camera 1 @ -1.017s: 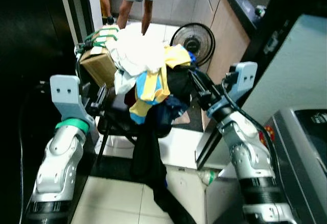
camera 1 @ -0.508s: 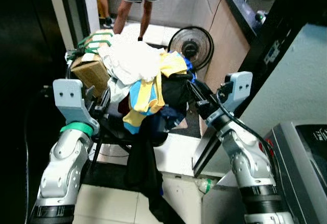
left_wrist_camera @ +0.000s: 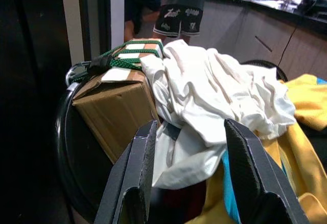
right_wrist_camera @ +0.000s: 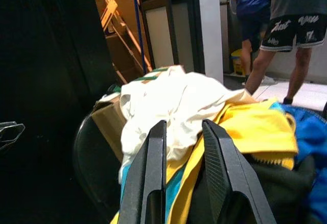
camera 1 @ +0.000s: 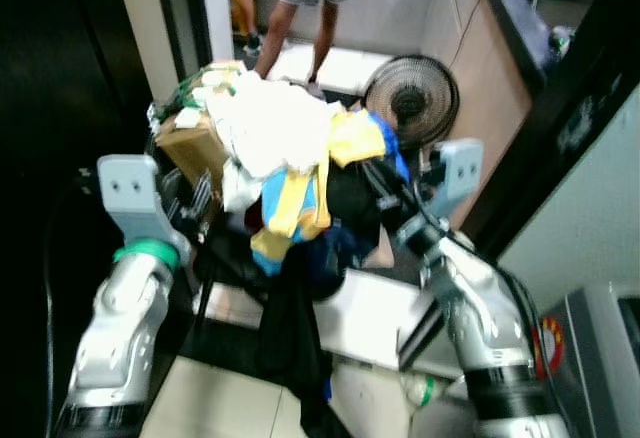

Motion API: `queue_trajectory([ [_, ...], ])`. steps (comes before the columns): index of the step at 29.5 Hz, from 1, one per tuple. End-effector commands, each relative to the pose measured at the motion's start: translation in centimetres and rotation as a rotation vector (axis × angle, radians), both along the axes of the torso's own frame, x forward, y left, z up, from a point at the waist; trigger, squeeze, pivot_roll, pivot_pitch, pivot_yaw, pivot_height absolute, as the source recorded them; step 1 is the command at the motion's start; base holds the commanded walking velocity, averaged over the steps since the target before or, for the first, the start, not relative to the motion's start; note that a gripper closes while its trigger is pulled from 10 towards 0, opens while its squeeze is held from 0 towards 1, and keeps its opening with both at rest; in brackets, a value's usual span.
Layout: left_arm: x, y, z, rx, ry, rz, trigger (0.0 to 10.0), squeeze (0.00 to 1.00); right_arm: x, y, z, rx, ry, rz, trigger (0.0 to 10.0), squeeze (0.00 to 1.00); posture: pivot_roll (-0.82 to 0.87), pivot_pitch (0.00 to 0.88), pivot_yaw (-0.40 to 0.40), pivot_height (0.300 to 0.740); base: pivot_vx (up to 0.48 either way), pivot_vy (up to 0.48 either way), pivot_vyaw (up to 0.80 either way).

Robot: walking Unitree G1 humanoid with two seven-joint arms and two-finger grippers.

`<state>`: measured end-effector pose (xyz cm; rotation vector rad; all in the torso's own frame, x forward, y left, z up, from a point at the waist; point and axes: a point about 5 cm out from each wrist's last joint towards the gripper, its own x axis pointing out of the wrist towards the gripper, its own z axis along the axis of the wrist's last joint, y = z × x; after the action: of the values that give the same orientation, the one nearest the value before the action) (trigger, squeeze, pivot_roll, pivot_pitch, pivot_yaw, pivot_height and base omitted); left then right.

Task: Clothes washing

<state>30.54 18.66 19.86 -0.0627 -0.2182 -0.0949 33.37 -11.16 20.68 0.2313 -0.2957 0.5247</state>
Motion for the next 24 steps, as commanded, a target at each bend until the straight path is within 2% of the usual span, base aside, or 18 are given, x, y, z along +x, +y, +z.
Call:
queue_trajectory([
  [1,-0.15,0.07,-0.33,0.002,0.015,0.000,10.0,0.00,-0.03,0.08,-0.19,0.015,0.015,0.002,10.0,0.00,0.08,0.000,-0.040,0.740,0.307,0.000,0.00],
  [17,-0.47,0.13,-0.36,0.002,0.015,-0.004,10.0,0.00,-0.11,0.28,-0.12,0.003,0.009,0.013,10.0,0.00,0.08,0.000,-0.047,0.740,0.307,0.000,0.00],
  [24,-0.59,0.11,-0.44,0.001,0.017,-0.005,10.0,0.00,-0.07,0.32,0.02,-0.001,0.002,0.014,10.0,0.00,0.08,0.000,-0.054,0.740,0.309,0.000,0.67],
])
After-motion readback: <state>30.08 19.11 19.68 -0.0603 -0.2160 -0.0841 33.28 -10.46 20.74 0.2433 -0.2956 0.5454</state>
